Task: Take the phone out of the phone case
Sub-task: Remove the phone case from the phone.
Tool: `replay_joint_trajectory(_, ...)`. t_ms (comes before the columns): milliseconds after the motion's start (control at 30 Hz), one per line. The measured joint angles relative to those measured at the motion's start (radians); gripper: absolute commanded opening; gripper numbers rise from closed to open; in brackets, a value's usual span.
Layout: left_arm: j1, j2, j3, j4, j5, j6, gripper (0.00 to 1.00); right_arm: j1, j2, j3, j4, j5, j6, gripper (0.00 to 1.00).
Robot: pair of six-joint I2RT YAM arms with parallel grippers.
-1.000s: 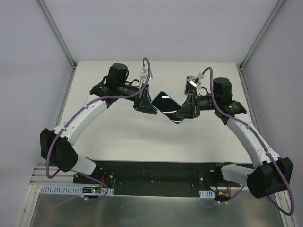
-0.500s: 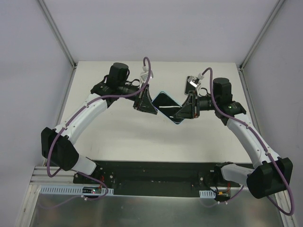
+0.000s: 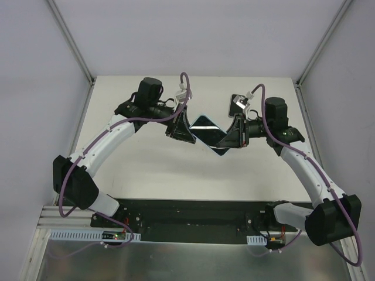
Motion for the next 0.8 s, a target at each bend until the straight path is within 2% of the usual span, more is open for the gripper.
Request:
replay_joint_trajectory(233, -0.009, -0.010, 0.000, -0.063, -0.001, 0.118, 0.00, -0.003, 0.029, -0.026, 0.083, -0.066, 0.099, 0.00)
replay_joint_trajectory(533, -0.060, -0.085, -0.018, -0.206, -0.095, 0.351, 0.00, 0.014, 0.061, -0.035, 0.144, -0.169, 0.184, 0.00)
replay_joint_trajectory(800, -0.089, -0.100, -0.028, -0.267, -0.137, 0.451, 0.00, 0.017, 0.062, -0.035, 0.156, -0.191, 0.238, 0.00)
